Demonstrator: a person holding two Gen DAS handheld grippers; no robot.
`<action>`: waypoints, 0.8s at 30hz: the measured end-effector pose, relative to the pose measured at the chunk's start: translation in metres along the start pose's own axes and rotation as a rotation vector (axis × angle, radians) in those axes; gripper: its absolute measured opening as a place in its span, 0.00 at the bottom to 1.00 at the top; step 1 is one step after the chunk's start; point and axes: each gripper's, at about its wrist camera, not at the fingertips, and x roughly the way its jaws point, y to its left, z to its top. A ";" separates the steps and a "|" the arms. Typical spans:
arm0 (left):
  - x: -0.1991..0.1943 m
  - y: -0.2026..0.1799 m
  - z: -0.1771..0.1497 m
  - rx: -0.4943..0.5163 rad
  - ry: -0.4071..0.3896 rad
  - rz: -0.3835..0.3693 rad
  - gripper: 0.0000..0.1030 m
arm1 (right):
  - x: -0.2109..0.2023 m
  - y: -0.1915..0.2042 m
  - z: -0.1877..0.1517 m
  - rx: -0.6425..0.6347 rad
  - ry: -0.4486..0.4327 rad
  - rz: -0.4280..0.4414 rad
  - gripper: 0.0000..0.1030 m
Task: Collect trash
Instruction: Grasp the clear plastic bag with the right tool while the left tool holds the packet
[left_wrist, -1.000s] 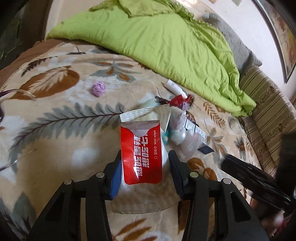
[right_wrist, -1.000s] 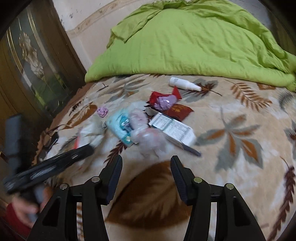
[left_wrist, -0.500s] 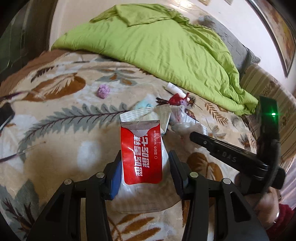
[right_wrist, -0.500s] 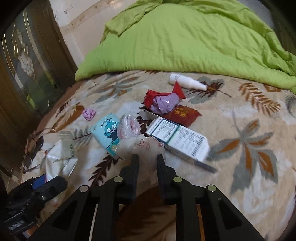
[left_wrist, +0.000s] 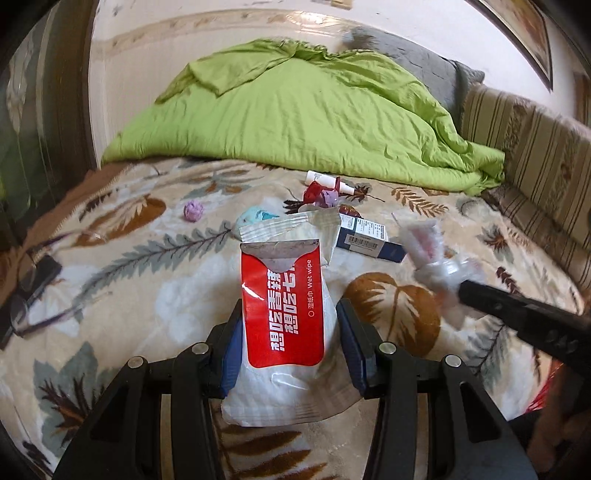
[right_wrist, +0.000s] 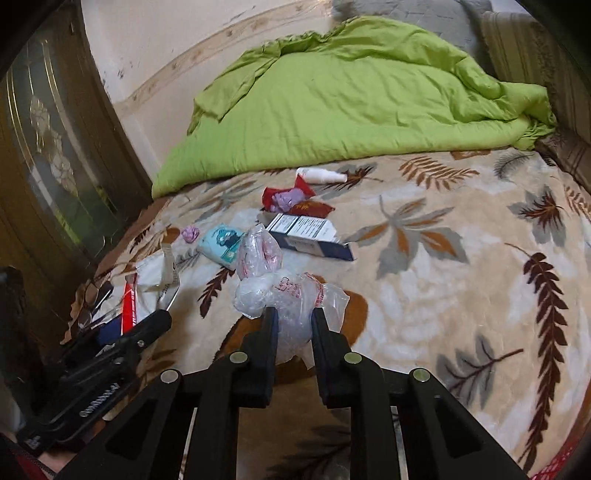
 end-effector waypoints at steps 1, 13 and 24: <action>0.000 -0.002 -0.001 0.007 -0.004 0.014 0.45 | 0.000 -0.001 -0.001 0.003 -0.001 -0.003 0.19; 0.002 -0.004 -0.004 0.051 -0.020 0.081 0.45 | -0.002 -0.004 -0.002 0.009 -0.009 -0.004 0.19; 0.004 -0.004 -0.003 0.049 -0.010 0.078 0.45 | -0.003 -0.008 -0.001 0.017 -0.005 0.002 0.19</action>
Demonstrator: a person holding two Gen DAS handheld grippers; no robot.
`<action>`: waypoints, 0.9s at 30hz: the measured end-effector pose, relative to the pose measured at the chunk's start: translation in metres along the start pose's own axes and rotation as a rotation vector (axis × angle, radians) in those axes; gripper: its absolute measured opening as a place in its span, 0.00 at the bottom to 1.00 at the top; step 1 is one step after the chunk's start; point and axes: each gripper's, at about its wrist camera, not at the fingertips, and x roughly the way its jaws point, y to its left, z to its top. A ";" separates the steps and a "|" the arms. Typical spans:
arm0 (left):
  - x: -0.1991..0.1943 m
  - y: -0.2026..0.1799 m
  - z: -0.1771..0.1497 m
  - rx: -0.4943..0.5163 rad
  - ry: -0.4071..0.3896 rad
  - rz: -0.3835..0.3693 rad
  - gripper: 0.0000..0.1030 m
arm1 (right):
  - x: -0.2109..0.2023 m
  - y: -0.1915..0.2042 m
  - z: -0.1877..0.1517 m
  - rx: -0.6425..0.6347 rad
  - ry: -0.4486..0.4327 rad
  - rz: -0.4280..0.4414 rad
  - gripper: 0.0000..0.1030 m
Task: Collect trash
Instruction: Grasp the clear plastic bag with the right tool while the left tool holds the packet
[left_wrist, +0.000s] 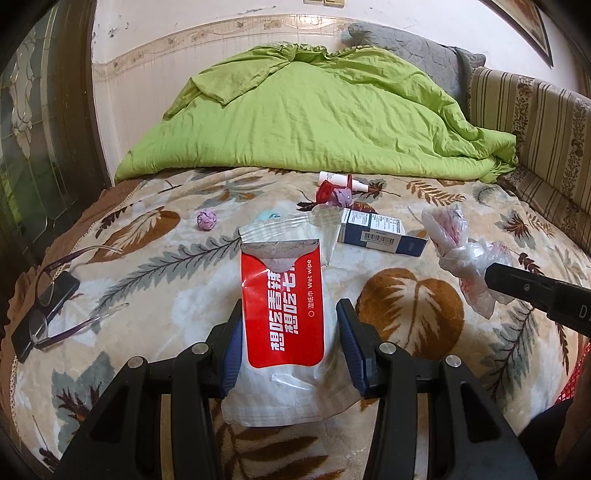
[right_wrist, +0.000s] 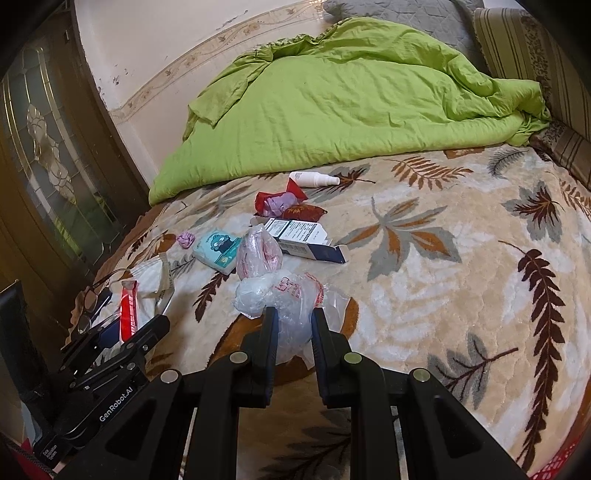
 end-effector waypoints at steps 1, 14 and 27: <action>0.001 0.000 0.000 0.000 0.003 -0.001 0.45 | 0.000 0.000 0.000 0.000 0.002 0.001 0.19; 0.004 0.000 0.000 -0.002 0.011 -0.006 0.45 | 0.002 0.001 0.000 0.000 0.008 0.003 0.19; 0.005 0.001 0.000 -0.004 0.014 -0.006 0.45 | 0.003 0.002 0.000 -0.003 0.013 0.006 0.19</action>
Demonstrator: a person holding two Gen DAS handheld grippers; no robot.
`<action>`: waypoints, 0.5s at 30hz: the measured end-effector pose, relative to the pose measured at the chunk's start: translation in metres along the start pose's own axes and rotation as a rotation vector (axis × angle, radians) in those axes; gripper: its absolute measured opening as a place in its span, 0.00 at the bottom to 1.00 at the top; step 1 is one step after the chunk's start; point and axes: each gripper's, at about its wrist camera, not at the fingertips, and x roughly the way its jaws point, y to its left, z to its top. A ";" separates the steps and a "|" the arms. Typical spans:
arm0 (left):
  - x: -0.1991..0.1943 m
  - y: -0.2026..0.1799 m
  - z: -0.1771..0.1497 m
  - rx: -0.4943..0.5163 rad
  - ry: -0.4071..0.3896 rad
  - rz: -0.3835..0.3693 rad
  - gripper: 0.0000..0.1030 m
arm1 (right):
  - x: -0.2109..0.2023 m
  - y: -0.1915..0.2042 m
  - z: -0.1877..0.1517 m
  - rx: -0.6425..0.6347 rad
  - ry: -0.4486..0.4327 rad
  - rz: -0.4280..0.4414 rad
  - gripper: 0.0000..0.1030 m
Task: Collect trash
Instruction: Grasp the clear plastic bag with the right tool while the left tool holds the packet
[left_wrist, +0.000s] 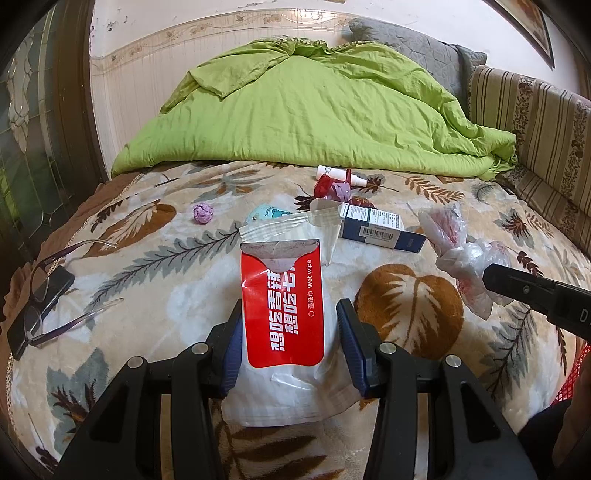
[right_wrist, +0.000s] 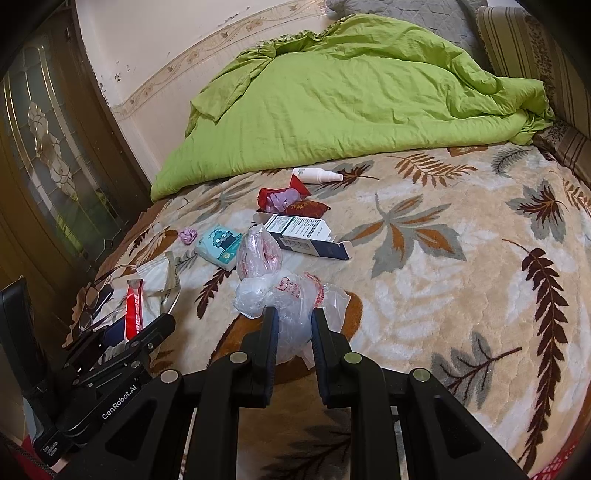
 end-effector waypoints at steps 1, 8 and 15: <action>0.000 0.000 0.000 0.001 -0.001 0.000 0.45 | 0.000 0.000 0.000 0.000 0.000 0.000 0.19; 0.000 0.000 0.000 -0.001 0.000 -0.001 0.45 | 0.000 0.000 0.000 0.000 0.000 0.000 0.19; 0.000 0.000 0.000 -0.003 0.002 -0.001 0.45 | 0.000 0.000 0.000 0.001 0.000 0.000 0.19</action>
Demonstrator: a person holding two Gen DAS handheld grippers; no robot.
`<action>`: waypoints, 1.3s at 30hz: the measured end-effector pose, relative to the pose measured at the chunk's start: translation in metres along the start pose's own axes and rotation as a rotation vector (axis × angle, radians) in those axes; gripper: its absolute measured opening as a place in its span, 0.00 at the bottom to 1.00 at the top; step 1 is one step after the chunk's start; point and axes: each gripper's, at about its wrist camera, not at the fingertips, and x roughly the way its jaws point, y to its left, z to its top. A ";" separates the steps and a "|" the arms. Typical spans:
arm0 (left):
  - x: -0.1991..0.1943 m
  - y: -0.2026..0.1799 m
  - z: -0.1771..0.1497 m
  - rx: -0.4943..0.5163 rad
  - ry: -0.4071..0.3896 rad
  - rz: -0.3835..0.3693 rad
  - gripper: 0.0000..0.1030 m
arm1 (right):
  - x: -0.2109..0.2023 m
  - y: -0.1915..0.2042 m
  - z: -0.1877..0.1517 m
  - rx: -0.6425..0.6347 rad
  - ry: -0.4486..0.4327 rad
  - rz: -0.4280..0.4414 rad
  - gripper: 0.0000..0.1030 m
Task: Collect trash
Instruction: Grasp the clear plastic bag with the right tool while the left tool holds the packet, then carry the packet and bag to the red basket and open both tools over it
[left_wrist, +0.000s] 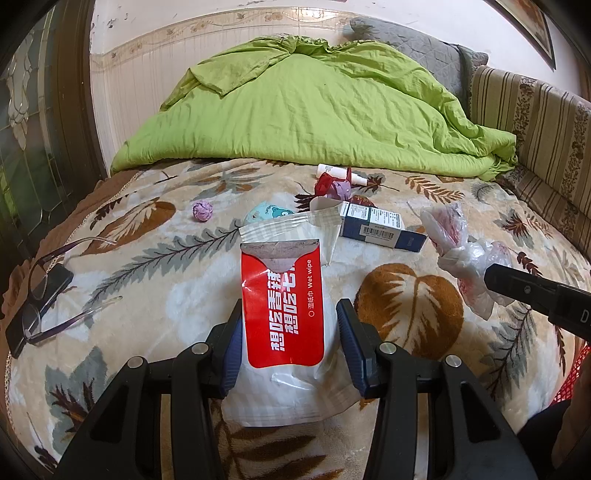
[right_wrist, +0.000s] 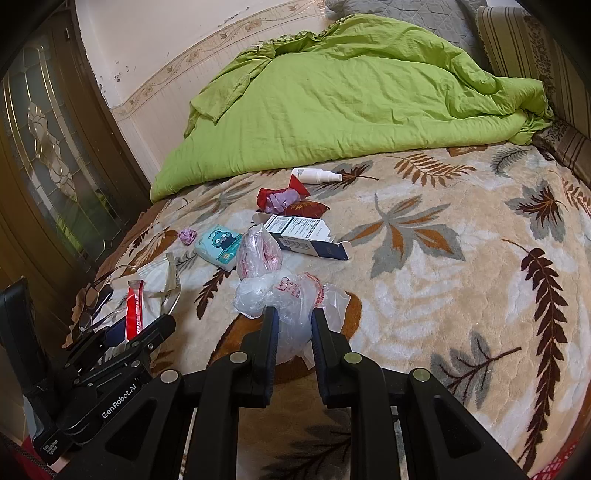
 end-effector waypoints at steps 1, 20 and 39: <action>0.000 0.000 0.000 0.000 0.000 0.000 0.45 | 0.000 0.000 0.000 0.000 0.000 0.000 0.19; 0.000 0.001 0.000 -0.002 0.002 -0.003 0.45 | 0.000 0.000 0.000 -0.001 0.000 -0.002 0.19; -0.035 -0.050 -0.013 0.105 -0.005 -0.288 0.45 | -0.071 -0.031 -0.015 0.104 -0.037 0.004 0.19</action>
